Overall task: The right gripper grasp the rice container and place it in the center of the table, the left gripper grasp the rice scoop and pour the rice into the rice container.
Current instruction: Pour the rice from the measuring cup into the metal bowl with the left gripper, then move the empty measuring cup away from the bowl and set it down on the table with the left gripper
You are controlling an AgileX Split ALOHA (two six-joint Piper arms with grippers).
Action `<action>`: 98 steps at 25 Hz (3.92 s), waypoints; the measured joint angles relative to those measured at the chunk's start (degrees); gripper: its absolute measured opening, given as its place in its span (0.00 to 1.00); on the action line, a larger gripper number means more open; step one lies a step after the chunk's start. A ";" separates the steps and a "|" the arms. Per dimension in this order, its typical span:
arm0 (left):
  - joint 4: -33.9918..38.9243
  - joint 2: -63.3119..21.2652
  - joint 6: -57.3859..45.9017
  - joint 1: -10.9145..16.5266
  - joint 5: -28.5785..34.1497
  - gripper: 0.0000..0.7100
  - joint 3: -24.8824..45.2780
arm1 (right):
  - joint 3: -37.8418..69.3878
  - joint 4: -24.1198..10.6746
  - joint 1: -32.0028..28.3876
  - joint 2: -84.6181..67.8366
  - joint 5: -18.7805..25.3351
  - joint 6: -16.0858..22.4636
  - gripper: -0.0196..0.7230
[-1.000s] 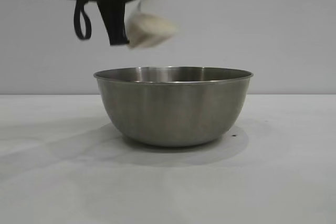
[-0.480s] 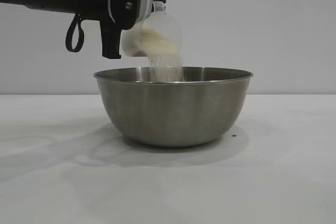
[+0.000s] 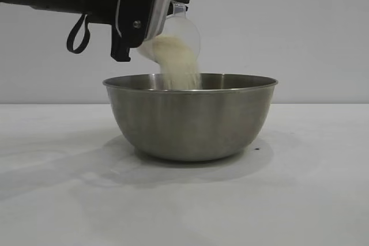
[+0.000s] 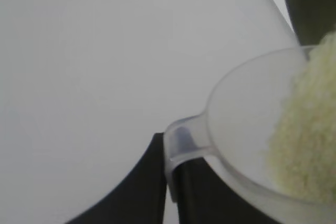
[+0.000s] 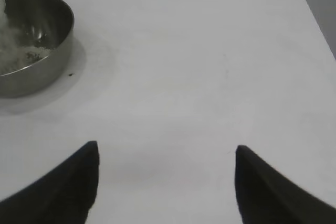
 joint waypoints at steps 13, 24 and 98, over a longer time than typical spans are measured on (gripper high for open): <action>1.78 0.00 4.76 0.00 -0.20 0.00 -1.71 | 0.00 0.00 0.00 0.00 0.00 0.00 0.67; 1.86 0.00 6.13 0.00 -0.33 0.00 -1.71 | 0.00 0.00 0.00 0.00 0.00 0.00 0.67; -53.47 -0.01 -104.90 0.00 -0.43 0.00 21.61 | 0.00 0.00 0.00 0.00 0.00 0.00 0.67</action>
